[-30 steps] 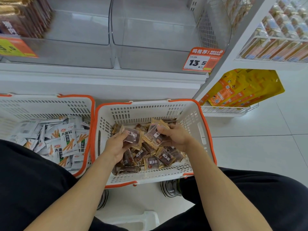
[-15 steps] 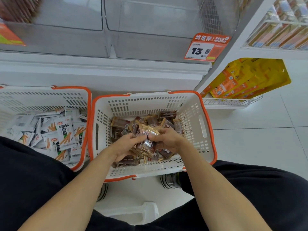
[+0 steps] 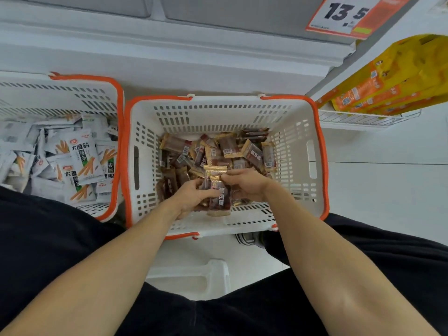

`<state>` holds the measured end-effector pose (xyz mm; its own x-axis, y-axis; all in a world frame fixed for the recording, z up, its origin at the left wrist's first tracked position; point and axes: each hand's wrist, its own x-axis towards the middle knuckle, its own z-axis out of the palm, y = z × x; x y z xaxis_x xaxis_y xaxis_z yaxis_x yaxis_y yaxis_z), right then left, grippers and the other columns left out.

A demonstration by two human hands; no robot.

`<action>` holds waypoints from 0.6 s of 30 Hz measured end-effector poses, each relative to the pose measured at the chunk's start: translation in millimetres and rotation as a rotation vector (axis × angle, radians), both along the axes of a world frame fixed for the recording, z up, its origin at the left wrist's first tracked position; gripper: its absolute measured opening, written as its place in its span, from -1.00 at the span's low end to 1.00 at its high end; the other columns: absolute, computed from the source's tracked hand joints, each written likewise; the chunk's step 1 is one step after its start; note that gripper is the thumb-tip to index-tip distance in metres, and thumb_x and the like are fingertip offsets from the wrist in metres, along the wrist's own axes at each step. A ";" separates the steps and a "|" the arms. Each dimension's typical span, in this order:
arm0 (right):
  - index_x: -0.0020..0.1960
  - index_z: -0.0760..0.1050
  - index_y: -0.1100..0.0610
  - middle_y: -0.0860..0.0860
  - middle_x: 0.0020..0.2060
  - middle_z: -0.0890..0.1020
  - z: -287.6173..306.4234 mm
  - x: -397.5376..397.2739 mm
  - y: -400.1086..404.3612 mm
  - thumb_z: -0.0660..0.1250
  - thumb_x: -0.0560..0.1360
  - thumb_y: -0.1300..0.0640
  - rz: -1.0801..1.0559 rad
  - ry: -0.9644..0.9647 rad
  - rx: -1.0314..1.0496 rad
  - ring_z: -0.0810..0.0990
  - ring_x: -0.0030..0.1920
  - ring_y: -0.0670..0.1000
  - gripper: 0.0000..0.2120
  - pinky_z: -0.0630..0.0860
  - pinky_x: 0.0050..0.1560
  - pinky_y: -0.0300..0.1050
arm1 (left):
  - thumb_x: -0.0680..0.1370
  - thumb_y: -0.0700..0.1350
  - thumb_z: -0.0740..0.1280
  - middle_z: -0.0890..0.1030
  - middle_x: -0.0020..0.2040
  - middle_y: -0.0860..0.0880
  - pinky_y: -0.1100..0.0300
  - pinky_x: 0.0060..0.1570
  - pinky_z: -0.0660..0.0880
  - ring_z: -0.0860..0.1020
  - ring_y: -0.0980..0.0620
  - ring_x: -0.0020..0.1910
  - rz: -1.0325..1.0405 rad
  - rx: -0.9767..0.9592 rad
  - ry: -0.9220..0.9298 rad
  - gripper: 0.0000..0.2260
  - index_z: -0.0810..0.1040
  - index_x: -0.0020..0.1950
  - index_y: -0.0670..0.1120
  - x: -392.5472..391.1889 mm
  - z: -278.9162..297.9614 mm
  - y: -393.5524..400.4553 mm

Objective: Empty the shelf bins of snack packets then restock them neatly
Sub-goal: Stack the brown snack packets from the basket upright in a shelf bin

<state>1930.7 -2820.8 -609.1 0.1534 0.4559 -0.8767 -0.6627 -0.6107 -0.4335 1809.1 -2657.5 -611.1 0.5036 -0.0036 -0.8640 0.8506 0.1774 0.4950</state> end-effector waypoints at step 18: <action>0.09 0.57 0.24 0.12 -0.10 0.70 -40.3 31.6 -14.1 0.46 0.53 0.12 0.417 -0.206 -0.500 0.70 -0.23 0.07 -0.78 0.63 -0.25 -0.08 | 0.15 0.20 0.55 0.67 0.14 -0.17 -0.16 0.29 0.47 0.62 -0.17 0.14 0.045 0.045 0.185 -0.30 0.65 0.17 -0.17 -11.7 -45.4 28.5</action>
